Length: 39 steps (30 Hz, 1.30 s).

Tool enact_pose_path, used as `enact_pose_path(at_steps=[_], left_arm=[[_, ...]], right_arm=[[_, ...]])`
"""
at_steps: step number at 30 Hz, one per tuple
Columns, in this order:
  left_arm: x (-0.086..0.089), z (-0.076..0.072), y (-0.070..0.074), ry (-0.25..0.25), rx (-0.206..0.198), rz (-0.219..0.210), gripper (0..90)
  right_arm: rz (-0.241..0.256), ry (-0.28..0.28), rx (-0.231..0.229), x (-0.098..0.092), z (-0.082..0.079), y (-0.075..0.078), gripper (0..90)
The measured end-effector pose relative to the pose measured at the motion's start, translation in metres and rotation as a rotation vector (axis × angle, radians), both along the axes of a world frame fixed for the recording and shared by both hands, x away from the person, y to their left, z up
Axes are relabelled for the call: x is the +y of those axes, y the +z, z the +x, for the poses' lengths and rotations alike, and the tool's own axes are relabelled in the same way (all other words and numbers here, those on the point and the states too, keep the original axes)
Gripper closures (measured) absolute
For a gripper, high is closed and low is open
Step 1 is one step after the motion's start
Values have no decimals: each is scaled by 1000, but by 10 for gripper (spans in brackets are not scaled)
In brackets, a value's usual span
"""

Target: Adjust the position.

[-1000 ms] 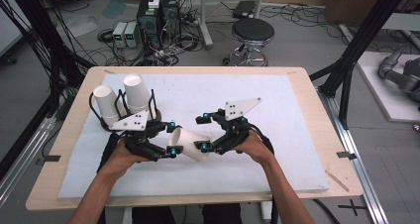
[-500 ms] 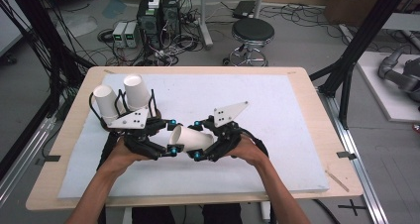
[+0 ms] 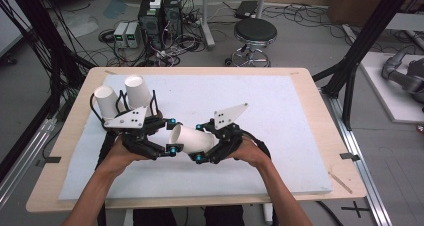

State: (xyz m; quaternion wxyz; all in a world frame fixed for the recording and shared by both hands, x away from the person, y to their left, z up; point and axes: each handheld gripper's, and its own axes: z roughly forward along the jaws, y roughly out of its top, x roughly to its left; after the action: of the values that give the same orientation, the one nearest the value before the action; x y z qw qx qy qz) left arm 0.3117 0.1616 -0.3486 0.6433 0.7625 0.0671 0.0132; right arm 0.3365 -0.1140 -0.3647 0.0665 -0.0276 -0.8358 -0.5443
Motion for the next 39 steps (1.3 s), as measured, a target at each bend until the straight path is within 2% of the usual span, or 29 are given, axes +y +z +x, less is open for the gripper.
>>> enact_pose_path(at_steps=[13,14,15,18,22,24,26,27,31,34,39], left_arm=[[-1,-2,-1,-4,-4,8,337],[-1,-2,-1,-2,-8,11,314],[-1,-2,-1,7,-5,10,259],[0,-2,-2,-2,4,-6,84],[4,-5,-2,-66,28,-74,60],[7,-6,0,-49,32,-47,61],[11,-6,0,-12,29,-1,72],[12,-5,-1,1,31,7,73],[19,-2,-2,50,41,4,72],[21,-1,0,59,48,10,72],[26,-1,3,67,55,46,72]], right_arm=[[-2,7,-27,-4,-1,2,285],[-1,7,-30,-4,-1,2,285],[-6,5,-20,-4,-2,2,285],[-7,2,-30,-4,-2,2,287],[-14,-11,-25,-6,-1,2,286],[-12,-9,-22,-7,-1,2,286],[-14,-12,-13,-7,-1,2,286],[-13,-12,-17,-7,-1,2,286],[-13,-6,-20,-7,-2,2,286],[-18,-4,-19,-7,-2,3,286],[-15,-11,-21,-10,-4,5,286]])
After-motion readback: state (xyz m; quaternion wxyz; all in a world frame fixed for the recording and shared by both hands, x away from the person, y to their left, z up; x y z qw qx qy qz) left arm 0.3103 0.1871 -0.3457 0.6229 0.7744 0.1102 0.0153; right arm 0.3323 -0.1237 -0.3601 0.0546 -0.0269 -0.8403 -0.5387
